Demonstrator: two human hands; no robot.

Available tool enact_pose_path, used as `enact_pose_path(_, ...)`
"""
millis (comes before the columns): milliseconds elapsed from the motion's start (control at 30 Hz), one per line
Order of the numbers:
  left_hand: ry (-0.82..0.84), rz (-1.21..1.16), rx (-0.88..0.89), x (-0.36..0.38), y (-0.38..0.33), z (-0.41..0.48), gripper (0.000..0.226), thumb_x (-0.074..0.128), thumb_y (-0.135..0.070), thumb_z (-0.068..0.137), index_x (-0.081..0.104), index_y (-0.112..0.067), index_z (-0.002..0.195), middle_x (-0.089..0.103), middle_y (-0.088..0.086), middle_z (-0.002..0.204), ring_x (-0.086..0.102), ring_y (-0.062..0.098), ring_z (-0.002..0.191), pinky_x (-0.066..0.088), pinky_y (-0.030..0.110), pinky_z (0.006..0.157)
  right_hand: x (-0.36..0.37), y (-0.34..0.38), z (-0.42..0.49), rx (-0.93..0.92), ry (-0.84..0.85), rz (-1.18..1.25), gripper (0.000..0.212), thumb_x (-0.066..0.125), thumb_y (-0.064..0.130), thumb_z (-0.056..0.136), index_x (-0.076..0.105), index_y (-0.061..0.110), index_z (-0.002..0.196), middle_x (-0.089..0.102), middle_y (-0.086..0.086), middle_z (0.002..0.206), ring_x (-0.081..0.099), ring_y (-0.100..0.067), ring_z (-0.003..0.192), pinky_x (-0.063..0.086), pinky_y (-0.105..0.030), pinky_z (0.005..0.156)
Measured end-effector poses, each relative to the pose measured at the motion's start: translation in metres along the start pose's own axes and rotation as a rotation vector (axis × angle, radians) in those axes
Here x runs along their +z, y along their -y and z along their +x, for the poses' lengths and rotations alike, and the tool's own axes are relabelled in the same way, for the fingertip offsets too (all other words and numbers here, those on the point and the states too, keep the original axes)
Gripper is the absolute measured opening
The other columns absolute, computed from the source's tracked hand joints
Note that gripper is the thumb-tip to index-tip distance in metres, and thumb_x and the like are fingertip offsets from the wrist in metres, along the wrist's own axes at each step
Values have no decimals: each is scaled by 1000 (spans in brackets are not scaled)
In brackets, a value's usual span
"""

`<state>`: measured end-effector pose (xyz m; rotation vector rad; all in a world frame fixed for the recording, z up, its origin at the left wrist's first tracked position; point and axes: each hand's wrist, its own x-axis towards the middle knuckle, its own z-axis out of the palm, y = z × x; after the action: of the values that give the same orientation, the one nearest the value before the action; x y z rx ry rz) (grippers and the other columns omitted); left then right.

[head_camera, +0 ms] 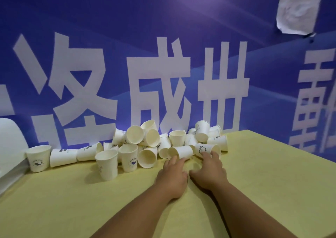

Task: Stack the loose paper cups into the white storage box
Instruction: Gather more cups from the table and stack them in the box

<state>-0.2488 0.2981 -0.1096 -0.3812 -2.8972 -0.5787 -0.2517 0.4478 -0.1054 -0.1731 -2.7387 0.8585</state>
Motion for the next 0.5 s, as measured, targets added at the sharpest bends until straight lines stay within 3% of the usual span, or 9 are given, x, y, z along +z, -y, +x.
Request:
enact_pose_path(133,-73,-138,-38,1,2,2,49,40,-24,107,37,-25,157,30,-10,165,32,19,147,35,35,116,-1,-2,0,-6,-33,132,86,67,41,80,31,21,154,36,1,151,45,-23,135,42,-40,106)
enact_pose_path(200,-143,-264,-85,-4,3,-4,47,40,-17,107,45,-21,154,39,-4,162,37,17,146,31,29,118,-4,-1,-6,-8,-73,230,79,67,33,82,36,19,153,41,0,150,49,-23,132,43,-38,105)
enact_pose_path(300,-239,-402,-176,-16,5,-22,42,42,-12,106,56,-18,145,54,2,149,51,19,134,39,31,112,-9,2,-18,-14,-128,282,68,69,27,85,45,17,148,50,-3,147,53,-23,129,43,-35,103)
enact_pose_path(400,-299,-463,-231,-31,12,-44,37,47,-11,104,62,-21,137,63,1,137,61,19,117,49,29,95,-16,8,-31,25,-122,348,63,69,26,88,49,15,146,55,-5,143,54,-25,128,42,-33,101)
enact_pose_path(500,-339,-482,-243,-50,22,-67,28,47,-13,105,66,-24,123,64,-4,124,61,16,101,44,22,70,-20,21,-47,33,-106,411,56,68,24,89,54,16,143,59,-5,140,56,-25,126,43,-33,101)
